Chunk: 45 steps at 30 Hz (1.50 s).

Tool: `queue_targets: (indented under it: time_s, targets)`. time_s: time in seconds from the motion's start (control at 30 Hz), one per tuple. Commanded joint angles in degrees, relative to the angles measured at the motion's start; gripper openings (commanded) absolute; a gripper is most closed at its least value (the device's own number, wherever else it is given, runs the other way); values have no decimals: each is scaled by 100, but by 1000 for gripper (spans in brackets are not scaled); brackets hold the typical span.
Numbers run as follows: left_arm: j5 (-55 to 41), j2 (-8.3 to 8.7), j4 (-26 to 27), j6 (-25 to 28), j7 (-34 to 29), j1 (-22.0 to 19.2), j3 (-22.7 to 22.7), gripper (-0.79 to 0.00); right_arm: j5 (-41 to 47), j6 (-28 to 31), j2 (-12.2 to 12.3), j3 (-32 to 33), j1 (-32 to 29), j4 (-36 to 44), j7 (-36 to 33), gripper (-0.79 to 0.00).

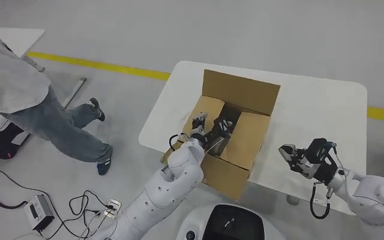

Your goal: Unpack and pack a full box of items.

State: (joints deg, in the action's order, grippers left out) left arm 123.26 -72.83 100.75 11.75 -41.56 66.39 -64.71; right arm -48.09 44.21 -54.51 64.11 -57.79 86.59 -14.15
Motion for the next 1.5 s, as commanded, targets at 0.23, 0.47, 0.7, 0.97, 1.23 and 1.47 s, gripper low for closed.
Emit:
queue_targets:
  time_s: [0.23,0.47,0.7,0.97,1.23,1.47]
  targets:
    - [-91,-33,125,-118,151,63,-172,-785,-15,-20,-12,49,-62,40,-2,-785]
    - [-741,-72,408,-359,334,73,-507,-785,-18,-40,-21,87,-98,64,-21,-785]
    - [-2271,-159,694,-566,47,49,-848,-785,-12,-22,-21,178,-108,43,-5,-785]
    - [-3513,-224,892,-709,-392,-18,-1049,-785,-22,123,21,500,11,-61,-13,-785]
    - [-4932,-281,1025,-1116,-597,30,-1311,-785,74,258,28,520,112,-2,-283,-785]
    - [-6163,-322,1038,-1590,-686,89,-1555,-785,155,251,0,425,185,-9,-345,-785]
